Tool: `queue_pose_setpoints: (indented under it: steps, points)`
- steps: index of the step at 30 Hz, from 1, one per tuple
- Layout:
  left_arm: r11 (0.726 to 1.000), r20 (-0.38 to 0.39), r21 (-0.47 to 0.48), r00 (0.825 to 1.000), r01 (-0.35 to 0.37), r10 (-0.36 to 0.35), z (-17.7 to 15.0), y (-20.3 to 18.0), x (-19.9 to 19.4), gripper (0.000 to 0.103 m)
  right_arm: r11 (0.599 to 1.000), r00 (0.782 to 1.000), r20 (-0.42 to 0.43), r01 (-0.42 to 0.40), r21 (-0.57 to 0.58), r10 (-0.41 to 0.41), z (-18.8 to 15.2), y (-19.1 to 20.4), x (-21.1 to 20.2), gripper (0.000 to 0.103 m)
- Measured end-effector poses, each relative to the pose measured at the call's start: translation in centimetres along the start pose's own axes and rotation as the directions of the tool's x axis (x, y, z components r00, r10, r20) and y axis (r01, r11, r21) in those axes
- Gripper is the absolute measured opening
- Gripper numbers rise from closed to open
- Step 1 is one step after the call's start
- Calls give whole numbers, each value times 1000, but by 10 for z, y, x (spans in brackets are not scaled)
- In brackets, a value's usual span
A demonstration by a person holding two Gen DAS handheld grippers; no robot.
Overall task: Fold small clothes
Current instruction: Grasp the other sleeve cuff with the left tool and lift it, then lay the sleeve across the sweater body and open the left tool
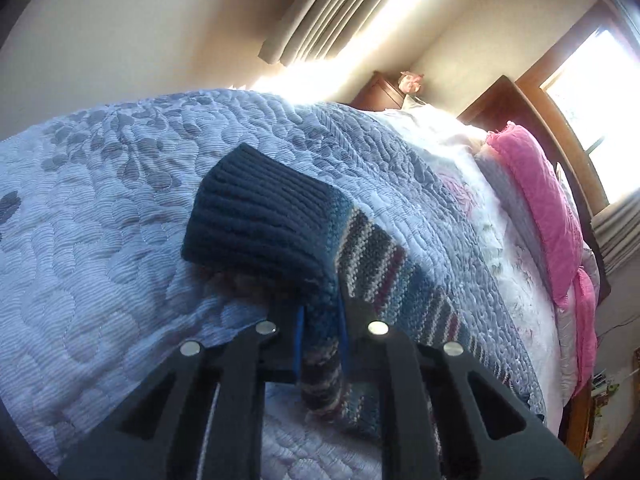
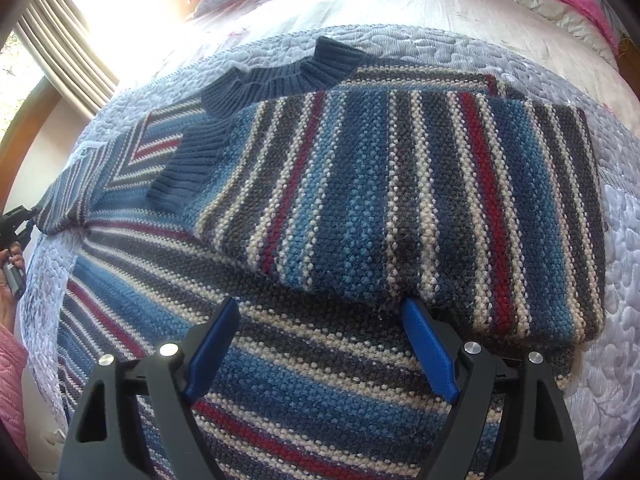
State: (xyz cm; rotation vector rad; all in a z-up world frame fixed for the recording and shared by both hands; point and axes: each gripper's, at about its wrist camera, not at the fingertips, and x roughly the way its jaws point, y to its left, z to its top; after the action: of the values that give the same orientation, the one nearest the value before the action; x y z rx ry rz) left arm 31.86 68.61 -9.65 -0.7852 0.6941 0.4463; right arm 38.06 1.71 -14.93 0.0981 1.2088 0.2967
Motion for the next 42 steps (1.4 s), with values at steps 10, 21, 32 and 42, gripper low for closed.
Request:
queue_pose_setpoints:
  steps: [10, 21, 32, 42]
  points:
    - [958, -25, 253, 991, 131, -129, -52, -112, -25, 11, 999, 1000, 22, 21, 40, -22, -14, -22, -24, 84]
    - [827, -214, 455, 942, 329, -257, -172, -248, -23, 11, 998, 998, 61, 18, 60, -21, -29, -46, -51, 84]
    - [725, -325, 552, 907, 411, -267, -294, -345, -3, 11, 996, 998, 60, 16, 92, -22, -47, -72, -54, 84]
    - [660, -471, 574, 855, 485, -219, -368, -377, 24, 21, 993, 998, 64, -15, 118, 7, -60, -85, -51, 84]
